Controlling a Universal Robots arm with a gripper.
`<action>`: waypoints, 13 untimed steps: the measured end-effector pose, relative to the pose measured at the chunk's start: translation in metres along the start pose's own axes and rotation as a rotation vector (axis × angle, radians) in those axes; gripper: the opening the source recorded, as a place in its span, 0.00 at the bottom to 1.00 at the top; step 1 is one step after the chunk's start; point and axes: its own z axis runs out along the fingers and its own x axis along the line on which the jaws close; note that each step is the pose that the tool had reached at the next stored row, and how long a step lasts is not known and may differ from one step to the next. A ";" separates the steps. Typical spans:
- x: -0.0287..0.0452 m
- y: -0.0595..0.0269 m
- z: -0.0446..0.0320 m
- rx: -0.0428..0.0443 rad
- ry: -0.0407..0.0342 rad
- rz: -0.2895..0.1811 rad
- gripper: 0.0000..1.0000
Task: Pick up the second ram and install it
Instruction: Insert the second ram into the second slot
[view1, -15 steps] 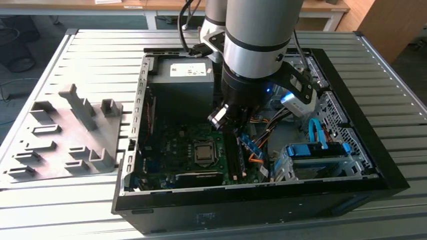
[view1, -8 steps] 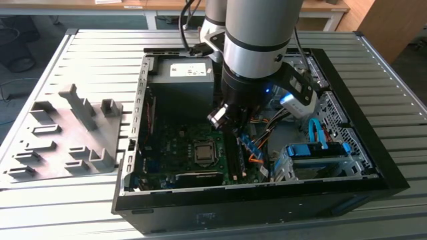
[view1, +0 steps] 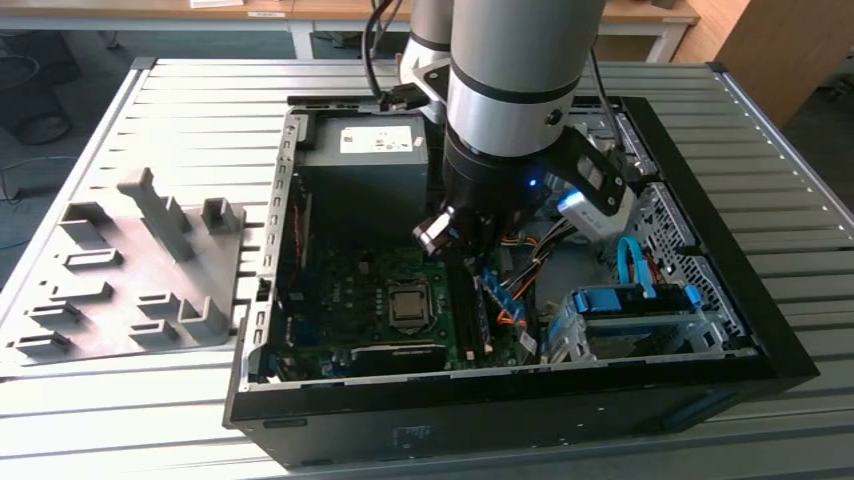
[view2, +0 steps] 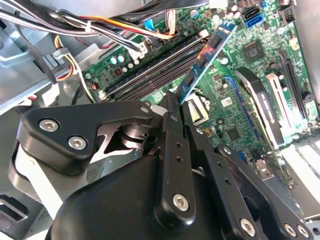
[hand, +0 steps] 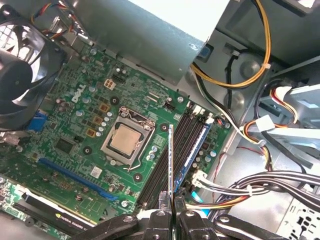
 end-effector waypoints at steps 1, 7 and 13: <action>0.0000 0.0000 0.0000 0.0011 0.0003 0.004 0.14; 0.0000 0.0000 0.0000 0.0053 0.0016 0.027 0.14; 0.0000 0.0000 0.0000 0.0076 0.0021 0.043 0.14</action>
